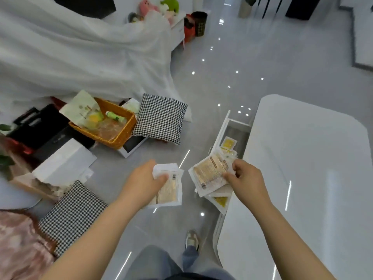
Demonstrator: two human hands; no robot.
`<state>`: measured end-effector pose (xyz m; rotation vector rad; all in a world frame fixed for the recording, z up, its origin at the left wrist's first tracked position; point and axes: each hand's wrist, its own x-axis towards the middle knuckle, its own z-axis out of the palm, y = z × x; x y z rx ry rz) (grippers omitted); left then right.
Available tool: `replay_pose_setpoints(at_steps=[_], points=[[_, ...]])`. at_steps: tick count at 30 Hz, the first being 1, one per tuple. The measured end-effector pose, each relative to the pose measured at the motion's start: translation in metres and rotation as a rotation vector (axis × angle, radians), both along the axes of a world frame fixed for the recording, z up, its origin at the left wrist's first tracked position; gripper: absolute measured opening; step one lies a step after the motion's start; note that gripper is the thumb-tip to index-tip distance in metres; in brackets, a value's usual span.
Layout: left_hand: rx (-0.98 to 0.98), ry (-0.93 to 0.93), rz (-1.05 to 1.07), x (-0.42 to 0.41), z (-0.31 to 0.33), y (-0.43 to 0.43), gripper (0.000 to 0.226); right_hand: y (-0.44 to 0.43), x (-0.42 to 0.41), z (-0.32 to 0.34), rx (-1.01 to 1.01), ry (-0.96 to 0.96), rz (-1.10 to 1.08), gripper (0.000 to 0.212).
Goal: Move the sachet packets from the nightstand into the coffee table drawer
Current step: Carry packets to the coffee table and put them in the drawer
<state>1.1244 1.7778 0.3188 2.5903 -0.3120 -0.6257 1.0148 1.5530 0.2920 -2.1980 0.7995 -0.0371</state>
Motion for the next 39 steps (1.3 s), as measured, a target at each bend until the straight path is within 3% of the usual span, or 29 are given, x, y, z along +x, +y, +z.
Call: replay_pose_setpoints(at_steps=[17, 19, 24, 31, 39], points=[[0.053, 0.017, -0.558, 0.172, -0.045, -0.089, 0.025, -0.01, 0.056, -0.024, 0.056, 0.134, -0.549, 0.027], [0.097, 0.1, -0.839, 0.22, -0.059, -0.158, 0.026, 0.001, 0.066, -0.036, 0.087, 0.191, -0.93, 0.027], [0.093, 0.087, -0.967, 0.223, -0.073, -0.177, 0.033, 0.009, 0.057, -0.036, 0.097, 0.14, -0.966, 0.032], [0.227, 0.065, -1.24, 0.217, -0.101, -0.271, 0.034, -0.011, 0.048, -0.056, 0.1, 0.154, -1.188, 0.027], [0.227, 0.101, -1.491, 0.193, -0.109, -0.327, 0.036, -0.007, 0.054, -0.055, 0.151, 0.158, -1.422, 0.032]])
